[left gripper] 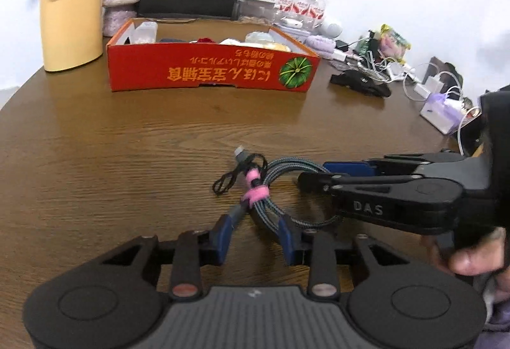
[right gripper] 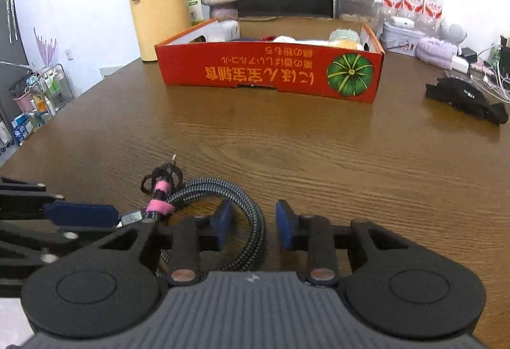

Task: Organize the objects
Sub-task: 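Grasp the black braided cable with the left tool while the right tool grasps it too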

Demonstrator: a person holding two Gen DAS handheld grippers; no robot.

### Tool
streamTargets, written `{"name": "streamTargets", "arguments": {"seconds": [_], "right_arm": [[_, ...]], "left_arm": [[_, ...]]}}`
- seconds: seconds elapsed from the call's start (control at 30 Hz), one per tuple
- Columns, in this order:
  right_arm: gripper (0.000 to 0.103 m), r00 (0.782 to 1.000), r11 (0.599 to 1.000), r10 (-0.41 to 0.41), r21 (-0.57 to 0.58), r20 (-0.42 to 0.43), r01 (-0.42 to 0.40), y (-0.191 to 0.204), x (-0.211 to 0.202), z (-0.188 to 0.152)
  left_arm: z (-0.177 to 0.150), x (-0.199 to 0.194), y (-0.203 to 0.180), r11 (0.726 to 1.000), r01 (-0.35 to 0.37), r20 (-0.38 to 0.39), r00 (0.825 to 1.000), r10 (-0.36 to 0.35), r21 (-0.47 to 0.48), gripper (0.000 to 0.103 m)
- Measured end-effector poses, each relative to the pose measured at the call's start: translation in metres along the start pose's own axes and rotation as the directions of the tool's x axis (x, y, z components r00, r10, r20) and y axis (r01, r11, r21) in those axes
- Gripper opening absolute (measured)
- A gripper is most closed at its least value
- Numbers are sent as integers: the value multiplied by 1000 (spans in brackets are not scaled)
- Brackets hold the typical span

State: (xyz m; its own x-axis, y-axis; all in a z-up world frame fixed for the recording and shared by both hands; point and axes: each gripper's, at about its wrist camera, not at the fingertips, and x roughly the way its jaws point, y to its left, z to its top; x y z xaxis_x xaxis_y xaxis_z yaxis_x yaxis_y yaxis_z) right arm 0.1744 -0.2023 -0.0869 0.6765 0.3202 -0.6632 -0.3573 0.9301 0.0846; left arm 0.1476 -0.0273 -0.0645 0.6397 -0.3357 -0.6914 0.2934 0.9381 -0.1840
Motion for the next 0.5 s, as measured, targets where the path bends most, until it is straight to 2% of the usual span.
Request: {"name": "streamTargets", "arguments": {"seconds": [0.03,0.13,0.2,0.27,0.37,0.43,0.5], "right_arm": [[16,1000,1000,-3,11,3,3,1,-1,-1],[14,1000,999,3,35,12,-3,-3,-4,-5],[14,1000,998,-5,56,9,5,-7,-6,-4],[14,1000,997,-23,74,1,23,-6,-8,-5],[14,999,996,-51,67,-5,51,6,-12,-8],[14,998,995,-71,72,-1,70,12,-14,-12],[15,998,996,-55,77,-7,55,13,-19,-16]], "left_arm": [[-1,0,1,1000,6,7,1000,-6,-8,31],[0,0,6,1000,16,14,1000,-16,-4,32],[2,-1,12,1000,-5,20,1000,5,-26,29],[3,-1,16,999,26,-5,1000,-27,-47,32],[0,0,5,994,95,-14,995,-96,-45,49],[-2,4,-1,996,81,-3,997,-81,-38,41],[-1,5,-1,997,63,10,998,-63,-48,37]]}}
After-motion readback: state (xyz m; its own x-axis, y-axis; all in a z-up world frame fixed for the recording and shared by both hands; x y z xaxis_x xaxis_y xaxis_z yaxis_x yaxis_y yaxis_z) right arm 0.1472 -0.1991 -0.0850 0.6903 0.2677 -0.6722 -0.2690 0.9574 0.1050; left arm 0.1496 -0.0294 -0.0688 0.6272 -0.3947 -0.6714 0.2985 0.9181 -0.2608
